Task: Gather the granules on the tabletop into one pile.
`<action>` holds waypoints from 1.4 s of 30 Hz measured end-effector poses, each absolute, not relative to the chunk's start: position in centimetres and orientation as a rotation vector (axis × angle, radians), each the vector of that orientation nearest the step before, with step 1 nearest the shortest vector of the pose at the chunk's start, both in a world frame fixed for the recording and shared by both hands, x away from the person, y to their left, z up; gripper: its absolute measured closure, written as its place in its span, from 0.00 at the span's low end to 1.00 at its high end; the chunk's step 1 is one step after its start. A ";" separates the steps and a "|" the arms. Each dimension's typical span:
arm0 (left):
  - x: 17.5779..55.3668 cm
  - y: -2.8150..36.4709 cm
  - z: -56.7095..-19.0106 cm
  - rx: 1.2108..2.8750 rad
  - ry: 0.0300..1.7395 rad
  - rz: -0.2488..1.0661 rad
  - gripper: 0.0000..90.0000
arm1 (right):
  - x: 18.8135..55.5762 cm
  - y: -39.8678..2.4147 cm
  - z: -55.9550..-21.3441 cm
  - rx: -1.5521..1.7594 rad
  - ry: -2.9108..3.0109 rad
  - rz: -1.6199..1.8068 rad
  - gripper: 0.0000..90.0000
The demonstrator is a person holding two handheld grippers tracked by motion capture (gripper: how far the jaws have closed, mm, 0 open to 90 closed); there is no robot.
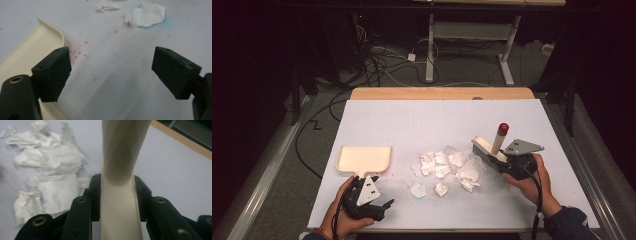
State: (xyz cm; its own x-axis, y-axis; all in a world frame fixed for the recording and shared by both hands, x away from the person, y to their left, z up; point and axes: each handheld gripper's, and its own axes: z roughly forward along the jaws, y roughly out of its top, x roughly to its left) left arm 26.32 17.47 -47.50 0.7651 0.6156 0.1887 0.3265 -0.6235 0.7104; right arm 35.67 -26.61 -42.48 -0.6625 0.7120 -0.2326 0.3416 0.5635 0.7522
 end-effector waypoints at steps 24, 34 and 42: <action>26.4 17.8 -47.2 2.263 0.714 0.573 0.17 | 32.9 -25.0 -38.9 0.713 2.205 1.163 0.75; 26.4 18.5 -46.7 2.226 0.732 0.624 0.17 | 31.8 -21.8 -38.4 0.603 2.301 1.341 0.75; 26.4 19.1 -46.3 2.184 0.761 0.646 0.17 | 31.3 -16.4 -40.4 0.515 2.472 1.386 0.75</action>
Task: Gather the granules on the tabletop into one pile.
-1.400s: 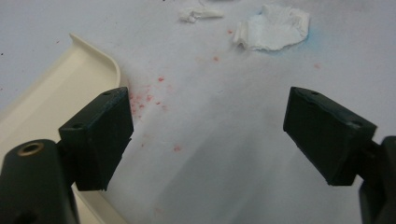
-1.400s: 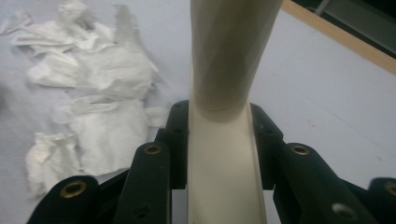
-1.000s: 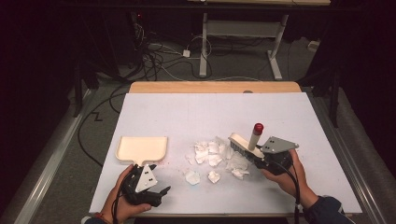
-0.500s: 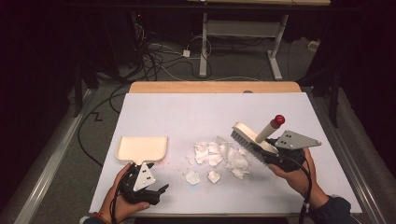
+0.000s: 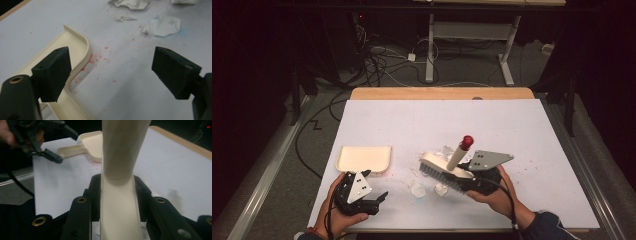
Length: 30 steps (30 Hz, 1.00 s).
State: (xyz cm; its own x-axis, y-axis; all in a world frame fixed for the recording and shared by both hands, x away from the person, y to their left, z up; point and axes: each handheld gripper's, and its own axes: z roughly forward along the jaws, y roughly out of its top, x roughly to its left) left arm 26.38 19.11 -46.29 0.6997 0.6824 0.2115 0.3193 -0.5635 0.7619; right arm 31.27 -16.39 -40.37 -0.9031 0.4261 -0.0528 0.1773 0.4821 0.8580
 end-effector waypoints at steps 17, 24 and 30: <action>26.2 20.1 -46.0 2.143 0.775 0.655 0.19 | 31.9 -10.6 -44.2 0.514 2.657 1.392 0.75; 26.3 19.3 -46.6 2.186 0.740 0.636 0.19 | 33.2 -11.3 -44.6 0.580 2.605 1.349 0.75; 26.3 18.6 -46.9 2.211 0.717 0.611 0.19 | 33.6 -12.3 -44.0 0.619 2.556 1.297 0.75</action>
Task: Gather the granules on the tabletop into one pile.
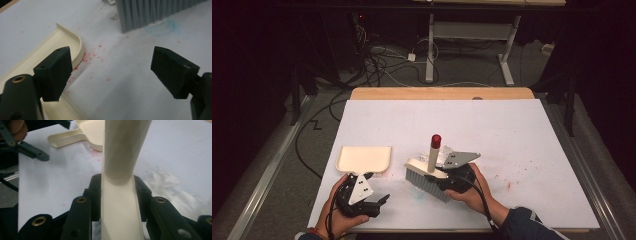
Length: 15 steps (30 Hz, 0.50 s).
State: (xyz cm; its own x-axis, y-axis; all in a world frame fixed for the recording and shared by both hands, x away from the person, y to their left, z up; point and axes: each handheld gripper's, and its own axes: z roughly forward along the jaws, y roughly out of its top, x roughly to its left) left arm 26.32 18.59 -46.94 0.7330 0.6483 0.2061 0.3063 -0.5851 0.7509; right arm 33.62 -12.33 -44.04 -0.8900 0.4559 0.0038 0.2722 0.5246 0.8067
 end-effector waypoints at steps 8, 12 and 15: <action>26.3 18.1 -47.3 2.240 0.705 0.575 0.19 | 34.5 -14.8 -43.0 0.692 2.471 1.259 0.75; 26.4 17.9 -47.4 2.249 0.701 0.572 0.19 | 34.4 -15.4 -42.3 0.680 2.461 1.299 0.75; 26.3 17.9 -47.4 2.247 0.699 0.570 0.19 | 34.1 -15.8 -41.7 0.670 2.452 1.330 0.75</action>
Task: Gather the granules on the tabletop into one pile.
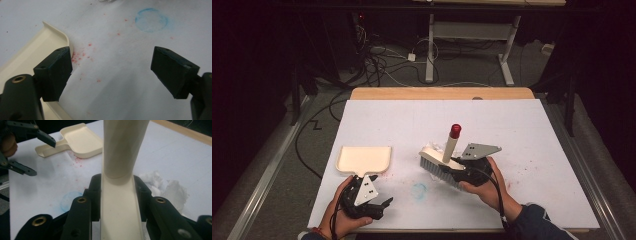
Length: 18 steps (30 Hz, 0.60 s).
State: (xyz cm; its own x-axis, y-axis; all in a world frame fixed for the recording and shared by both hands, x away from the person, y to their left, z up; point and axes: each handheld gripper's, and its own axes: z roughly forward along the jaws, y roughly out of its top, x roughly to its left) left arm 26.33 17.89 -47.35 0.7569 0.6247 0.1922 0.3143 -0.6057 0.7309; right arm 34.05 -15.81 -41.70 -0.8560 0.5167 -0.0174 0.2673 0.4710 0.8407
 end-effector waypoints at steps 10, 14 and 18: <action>26.4 17.8 -47.4 2.252 0.703 0.568 0.19 | 33.0 -17.1 -39.3 0.616 2.400 1.319 0.75; 26.3 17.8 -47.4 2.254 0.698 0.566 0.19 | 32.8 -18.0 -38.8 0.604 2.402 1.305 0.75; 26.4 17.8 -47.4 2.256 0.700 0.563 0.19 | 32.7 -19.4 -38.5 0.604 2.396 1.290 0.75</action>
State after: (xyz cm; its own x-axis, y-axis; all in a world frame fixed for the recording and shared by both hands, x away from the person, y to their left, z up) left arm 26.35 17.84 -47.44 0.7595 0.6222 0.1900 0.3186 -0.6104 0.7252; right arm 32.69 -19.38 -38.45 -0.8466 0.5220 -0.1041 0.2006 0.4940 0.8460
